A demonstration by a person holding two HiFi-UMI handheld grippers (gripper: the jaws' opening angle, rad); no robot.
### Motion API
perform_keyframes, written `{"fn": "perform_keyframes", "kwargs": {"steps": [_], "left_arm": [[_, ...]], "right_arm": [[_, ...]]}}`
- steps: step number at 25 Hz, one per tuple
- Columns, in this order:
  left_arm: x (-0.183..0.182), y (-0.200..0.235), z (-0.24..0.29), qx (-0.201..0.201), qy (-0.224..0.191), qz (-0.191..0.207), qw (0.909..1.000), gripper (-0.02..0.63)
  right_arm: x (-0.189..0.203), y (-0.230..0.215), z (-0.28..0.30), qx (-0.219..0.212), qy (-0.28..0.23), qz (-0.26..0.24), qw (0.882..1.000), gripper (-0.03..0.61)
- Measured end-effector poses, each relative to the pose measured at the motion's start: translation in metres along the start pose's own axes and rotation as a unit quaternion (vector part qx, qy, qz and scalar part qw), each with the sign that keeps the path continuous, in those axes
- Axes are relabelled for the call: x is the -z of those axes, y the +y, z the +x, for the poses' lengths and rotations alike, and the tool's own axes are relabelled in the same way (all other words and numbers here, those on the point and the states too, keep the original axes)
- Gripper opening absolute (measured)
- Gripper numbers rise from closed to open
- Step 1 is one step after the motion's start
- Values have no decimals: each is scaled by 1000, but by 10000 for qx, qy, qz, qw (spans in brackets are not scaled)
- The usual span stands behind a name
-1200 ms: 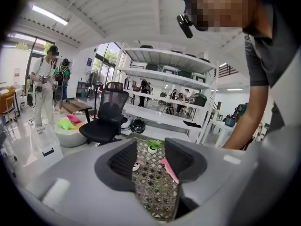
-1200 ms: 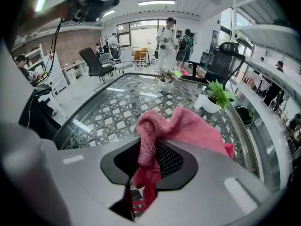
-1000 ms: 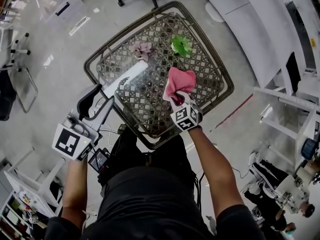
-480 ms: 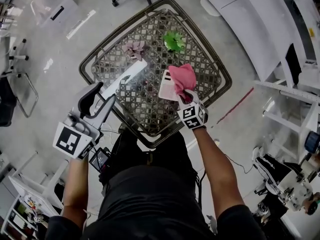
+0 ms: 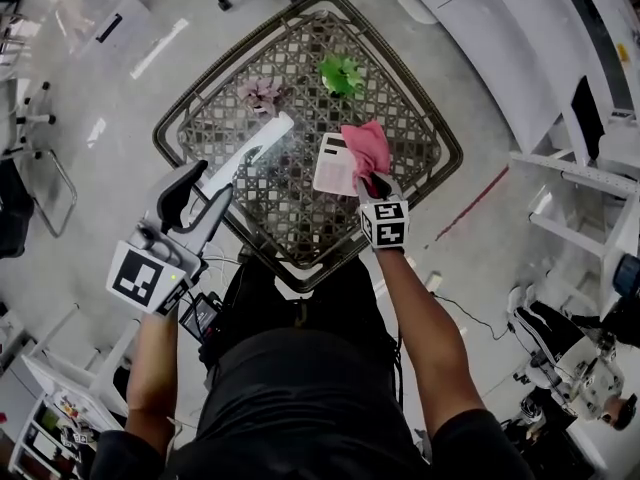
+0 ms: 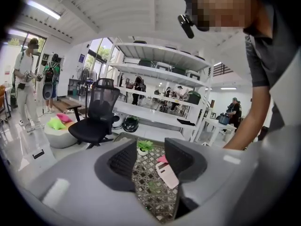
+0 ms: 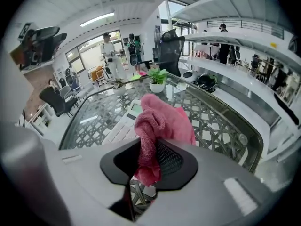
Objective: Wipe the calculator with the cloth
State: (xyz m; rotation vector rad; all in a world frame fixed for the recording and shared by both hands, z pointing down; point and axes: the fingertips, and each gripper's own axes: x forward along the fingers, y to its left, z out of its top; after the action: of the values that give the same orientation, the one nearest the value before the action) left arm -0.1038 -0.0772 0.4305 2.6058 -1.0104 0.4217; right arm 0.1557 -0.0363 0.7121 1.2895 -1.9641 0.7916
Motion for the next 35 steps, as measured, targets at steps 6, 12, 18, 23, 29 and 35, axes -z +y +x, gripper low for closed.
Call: {"fn": "perform_keyframes", "kwargs": {"steps": [6, 12, 18, 23, 29, 35], "left_arm": [[1, -1, -2, 10, 8, 14, 10000, 198], [8, 2, -8, -25, 63, -79, 9999, 198], [11, 8, -17, -89, 10, -66, 9999, 198], [15, 14, -26, -150, 10, -92, 9998, 198], [19, 20, -36, -224, -5, -125, 9997, 198], [21, 24, -43, -257, -16, -168, 9995, 198]], "right_arm": [[-3, 8, 2, 19, -40, 115, 9999, 74], [-6, 26, 10, -75, -71, 134, 9999, 74], [-12, 52, 20, -242, -98, 109, 9996, 74], [-14, 78, 29, -434, -57, -79, 9990, 74], [-9, 97, 32, -648, 57, -554, 9963, 74], [9, 112, 32, -1051, 282, -1593, 9812, 74]]}}
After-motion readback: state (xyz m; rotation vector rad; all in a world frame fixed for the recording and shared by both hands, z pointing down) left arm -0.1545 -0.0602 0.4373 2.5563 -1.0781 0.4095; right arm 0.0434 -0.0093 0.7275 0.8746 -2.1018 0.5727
